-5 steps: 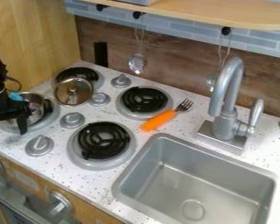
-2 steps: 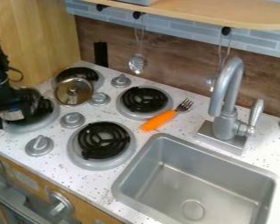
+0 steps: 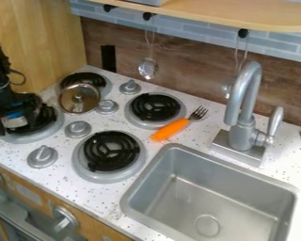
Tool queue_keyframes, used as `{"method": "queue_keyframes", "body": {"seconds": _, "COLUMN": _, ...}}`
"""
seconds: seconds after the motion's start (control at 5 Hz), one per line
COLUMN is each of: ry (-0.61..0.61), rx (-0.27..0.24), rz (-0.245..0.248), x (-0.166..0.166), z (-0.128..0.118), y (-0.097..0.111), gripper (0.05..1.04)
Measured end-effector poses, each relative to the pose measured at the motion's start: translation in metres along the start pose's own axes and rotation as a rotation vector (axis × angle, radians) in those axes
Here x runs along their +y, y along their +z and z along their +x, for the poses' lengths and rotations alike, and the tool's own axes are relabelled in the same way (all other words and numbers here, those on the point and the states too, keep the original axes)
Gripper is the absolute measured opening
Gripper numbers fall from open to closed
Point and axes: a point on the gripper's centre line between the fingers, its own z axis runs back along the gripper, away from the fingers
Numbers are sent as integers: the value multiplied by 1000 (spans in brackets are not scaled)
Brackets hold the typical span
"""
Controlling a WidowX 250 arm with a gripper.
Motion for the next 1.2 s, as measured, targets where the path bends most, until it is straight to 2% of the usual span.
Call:
{"method": "queue_keyframes", "body": {"seconds": 0.2, "ry": 11, "rx": -22, "rz": -8, "x": -2, "z": 8, "y": 5, "gripper": 1005}}
{"method": "queue_keyframes", "body": {"seconds": 0.4, "ry": 19, "rx": -16, "rz": -13, "x": -3, "z": 8, "y": 4, "gripper": 1005}}
{"method": "queue_keyframes", "body": {"seconds": 0.6, "ry": 4, "rx": 12, "rz": -18, "x": -1, "z": -2, "y": -2, "gripper": 1005}}
{"method": "queue_keyframes", "body": {"seconds": 0.8, "ry": -20, "rx": 32, "rz": -31, "x": 2, "z": -15, "y": 2, "gripper": 1005}}
{"method": "queue_keyframes", "body": {"seconds": 1.2, "ry": -95, "rx": -42, "rz": -116, "x": -1, "z": -17, "y": 48, "gripper": 1005}}
